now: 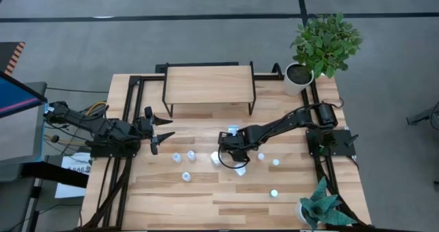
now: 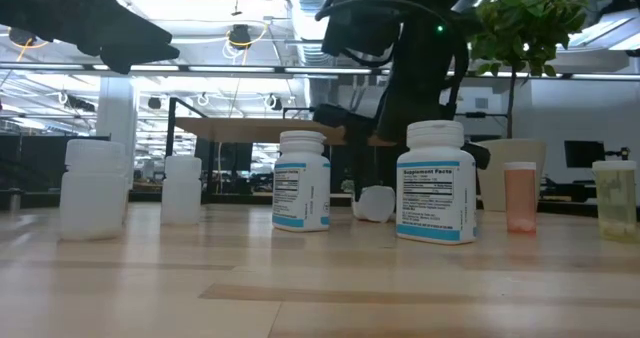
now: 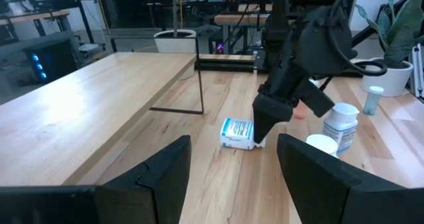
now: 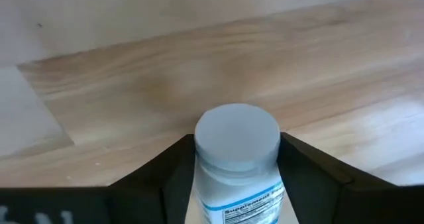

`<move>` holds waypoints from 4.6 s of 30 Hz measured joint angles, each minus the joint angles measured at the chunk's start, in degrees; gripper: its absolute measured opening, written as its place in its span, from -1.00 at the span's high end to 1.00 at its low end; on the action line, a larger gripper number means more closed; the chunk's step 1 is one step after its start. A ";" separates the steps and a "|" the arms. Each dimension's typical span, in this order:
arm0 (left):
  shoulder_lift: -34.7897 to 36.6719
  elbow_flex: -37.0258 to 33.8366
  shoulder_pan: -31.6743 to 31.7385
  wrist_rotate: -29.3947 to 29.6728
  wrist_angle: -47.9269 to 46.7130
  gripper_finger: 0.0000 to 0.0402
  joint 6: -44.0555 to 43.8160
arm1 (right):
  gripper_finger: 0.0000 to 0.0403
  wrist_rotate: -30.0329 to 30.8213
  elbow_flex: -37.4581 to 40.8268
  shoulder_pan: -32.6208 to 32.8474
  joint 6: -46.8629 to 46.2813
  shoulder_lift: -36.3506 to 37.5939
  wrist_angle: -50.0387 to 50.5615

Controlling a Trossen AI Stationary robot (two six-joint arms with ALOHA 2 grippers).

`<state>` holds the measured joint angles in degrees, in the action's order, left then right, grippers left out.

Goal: Pick and place medicine bottles onto shelf by color
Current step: Put the top white pill bottle on the shelf, then put the left white pill bottle on the shelf

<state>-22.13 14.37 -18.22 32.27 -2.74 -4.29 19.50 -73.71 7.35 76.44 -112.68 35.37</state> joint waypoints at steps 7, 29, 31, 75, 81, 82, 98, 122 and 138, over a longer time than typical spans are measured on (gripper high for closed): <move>0.00 0.00 0.00 0.00 -0.02 -0.07 0.00 | 0.10 -0.06 0.00 -0.01 -3.96 0.00 -0.31; 0.00 0.00 0.00 0.00 -0.42 -0.07 0.00 | 0.20 -17.18 -26.81 -6.27 -36.82 0.46 14.71; 0.00 0.00 -0.01 0.00 -0.42 -0.07 0.00 | 0.21 -24.57 -31.52 -7.77 -39.63 0.48 16.71; 0.00 0.02 -0.01 0.00 -0.38 -0.07 0.42 | 0.21 -40.71 -25.35 -38.75 -62.68 0.46 -21.70; 0.00 0.02 0.00 0.00 -0.38 -0.07 0.42 | 0.14 -40.64 -25.35 -38.75 -62.87 0.40 -21.72; 0.00 0.00 0.00 0.00 -0.37 -0.07 0.42 | 0.12 -40.65 -25.38 -38.73 -62.83 0.17 -22.00; 0.00 0.02 -0.02 -0.02 -0.39 -0.07 -0.85 | -0.24 -40.23 -25.35 -39.43 -62.87 -0.09 -21.45; -0.60 0.02 -0.01 -0.55 1.85 -0.07 -3.65 | -0.26 -40.55 -47.84 -32.73 -66.76 6.25 38.34; -34.59 15.02 0.04 -5.05 1.92 0.02 -1.99 | -0.26 -38.43 -40.86 -19.92 -62.94 8.28 48.07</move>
<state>-56.72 29.39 -18.17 27.23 -0.82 -6.29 -18.93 -114.57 -12.57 13.50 -104.40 83.44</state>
